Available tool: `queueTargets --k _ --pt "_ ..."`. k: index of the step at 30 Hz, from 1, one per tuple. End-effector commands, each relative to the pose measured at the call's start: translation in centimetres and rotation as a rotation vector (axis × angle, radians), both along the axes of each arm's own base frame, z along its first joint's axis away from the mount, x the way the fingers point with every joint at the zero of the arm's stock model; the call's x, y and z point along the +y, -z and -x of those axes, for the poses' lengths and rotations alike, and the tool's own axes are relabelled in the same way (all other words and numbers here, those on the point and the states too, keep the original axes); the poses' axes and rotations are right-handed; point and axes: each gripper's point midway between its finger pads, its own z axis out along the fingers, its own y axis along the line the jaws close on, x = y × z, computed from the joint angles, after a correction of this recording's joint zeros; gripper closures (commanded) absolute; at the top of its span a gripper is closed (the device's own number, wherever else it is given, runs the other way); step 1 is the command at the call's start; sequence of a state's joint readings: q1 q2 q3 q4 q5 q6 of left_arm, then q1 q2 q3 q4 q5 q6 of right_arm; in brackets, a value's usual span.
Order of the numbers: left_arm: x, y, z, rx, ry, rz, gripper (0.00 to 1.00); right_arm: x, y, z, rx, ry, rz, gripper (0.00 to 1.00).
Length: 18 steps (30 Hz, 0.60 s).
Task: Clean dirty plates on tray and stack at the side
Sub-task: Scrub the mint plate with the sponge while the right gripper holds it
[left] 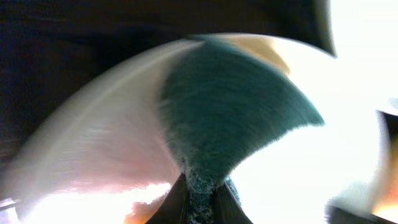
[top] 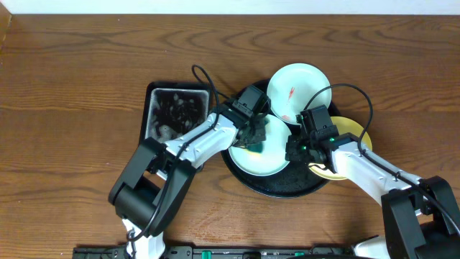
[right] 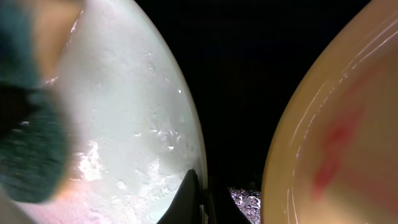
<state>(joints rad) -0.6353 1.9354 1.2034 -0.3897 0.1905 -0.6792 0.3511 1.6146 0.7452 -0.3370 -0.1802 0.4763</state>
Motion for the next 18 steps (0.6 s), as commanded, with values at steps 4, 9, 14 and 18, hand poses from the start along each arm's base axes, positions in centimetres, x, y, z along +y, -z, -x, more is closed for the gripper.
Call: queueTargets --k 4,9,14,18 --pt "-5.8 2.1 4.9 0.179 0.114 0.189 0.93 -1.3 1.3 0.7 0.024 0.008 0.080 0.99" --pt "-7.3 1.8 7.2 0.225 0.171 0.215 0.93 -1.3 1.3 0.7 0.024 0.008 0.080 0.99" --pt "-5.8 2.5 8.0 0.273 0.151 0.154 0.93 -1.3 1.3 0.7 0.024 0.008 0.080 0.99" --pt "-1.8 3.8 6.4 0.226 0.084 -0.010 0.92 -1.3 1.3 0.7 0.024 0.008 0.080 0.99"
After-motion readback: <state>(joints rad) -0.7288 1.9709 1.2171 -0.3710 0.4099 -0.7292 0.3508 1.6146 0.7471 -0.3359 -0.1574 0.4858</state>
